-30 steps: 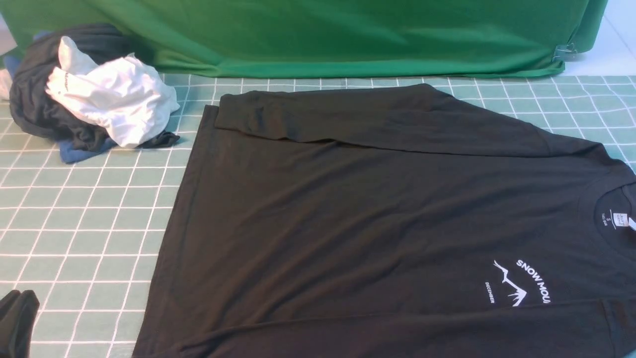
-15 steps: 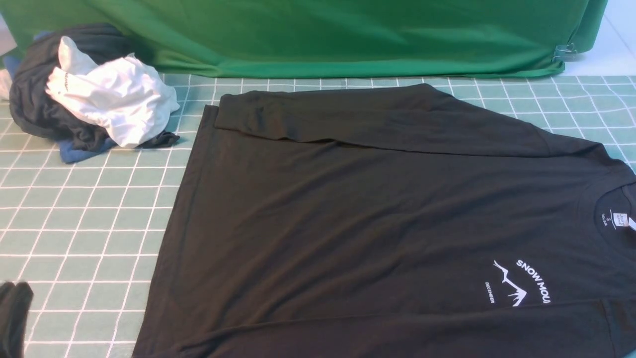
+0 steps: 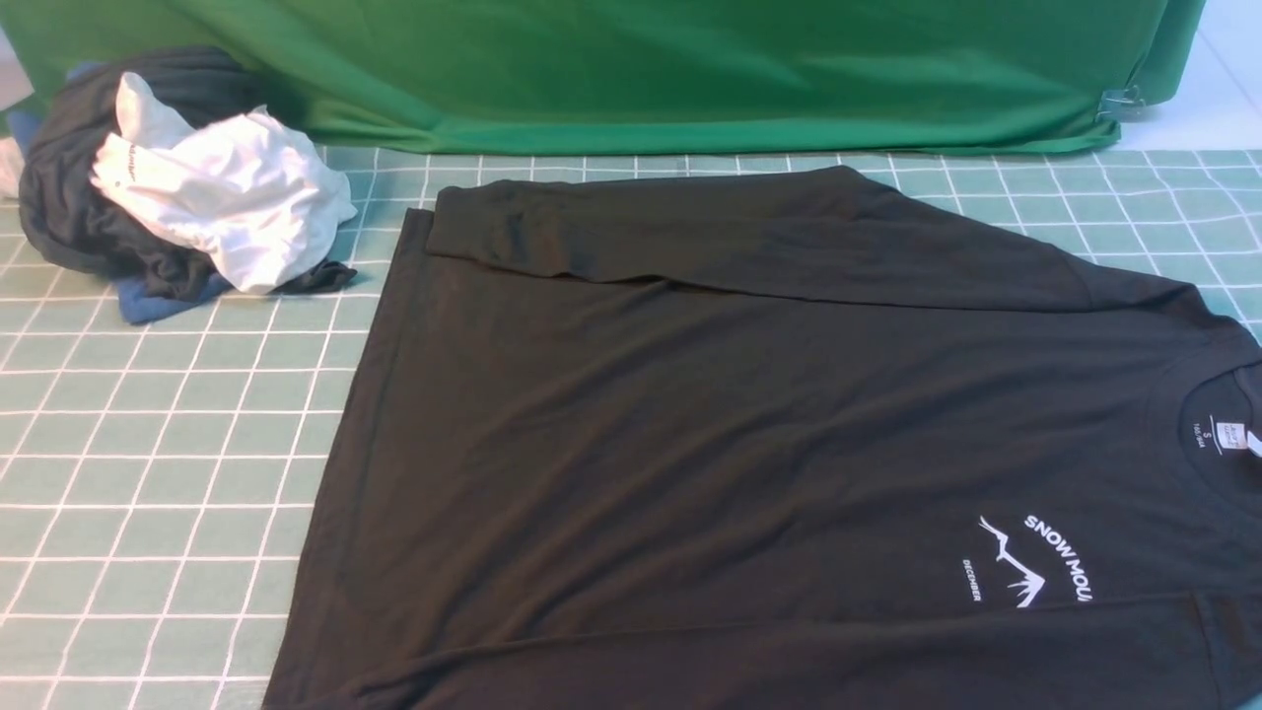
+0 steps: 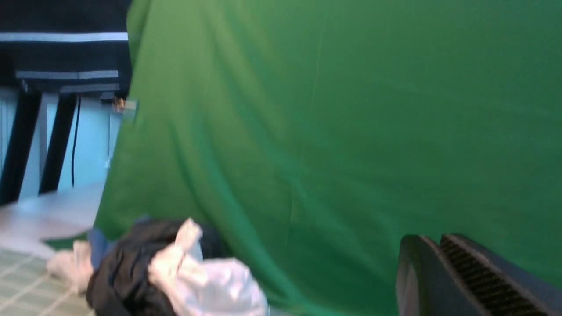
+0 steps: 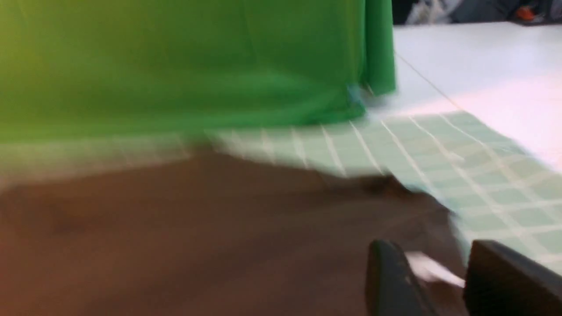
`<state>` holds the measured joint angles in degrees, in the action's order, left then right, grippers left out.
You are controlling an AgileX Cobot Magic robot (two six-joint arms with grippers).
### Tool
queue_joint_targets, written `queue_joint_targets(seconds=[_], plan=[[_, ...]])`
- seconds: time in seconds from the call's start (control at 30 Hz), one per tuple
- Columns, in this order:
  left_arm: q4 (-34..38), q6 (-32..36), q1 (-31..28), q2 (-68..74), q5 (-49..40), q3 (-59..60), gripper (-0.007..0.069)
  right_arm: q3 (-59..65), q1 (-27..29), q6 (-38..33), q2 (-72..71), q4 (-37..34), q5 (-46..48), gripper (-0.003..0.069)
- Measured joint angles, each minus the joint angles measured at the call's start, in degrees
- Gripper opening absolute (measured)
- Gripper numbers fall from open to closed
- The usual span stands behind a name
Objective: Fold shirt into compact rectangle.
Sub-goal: 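Grasp the left edge of the dark T-shirt lying flat on the table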
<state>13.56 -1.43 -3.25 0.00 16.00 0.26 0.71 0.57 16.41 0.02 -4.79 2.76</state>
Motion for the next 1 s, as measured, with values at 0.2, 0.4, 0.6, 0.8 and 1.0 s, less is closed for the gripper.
queue_joint_targets(seconds=[0.2,0.4,0.6,0.8,1.0], plan=[[0.0,-5.0,0.0,0.0,4.1,0.0,0.0015,0.0,0.0,15.4,0.0,-6.0,-12.5,0.0244],[0.0,-5.4,-0.1,0.0,4.6,0.0,0.0015,0.0,0.0,16.6,0.0,-6.4,-13.2,0.0244],[0.2,-9.2,-0.1,0.0,10.0,0.0,0.0015,-0.5,-0.1,16.1,0.0,-4.8,-18.0,0.0219],[-0.2,-10.6,-0.1,5.4,3.5,-10.2,0.0015,-19.3,-1.9,5.7,4.7,3.2,-7.6,0.0038],[-3.0,-9.3,-0.1,27.6,-40.6,-35.2,0.0015,-43.0,-2.6,-8.9,22.9,4.1,18.1,0.0019]])
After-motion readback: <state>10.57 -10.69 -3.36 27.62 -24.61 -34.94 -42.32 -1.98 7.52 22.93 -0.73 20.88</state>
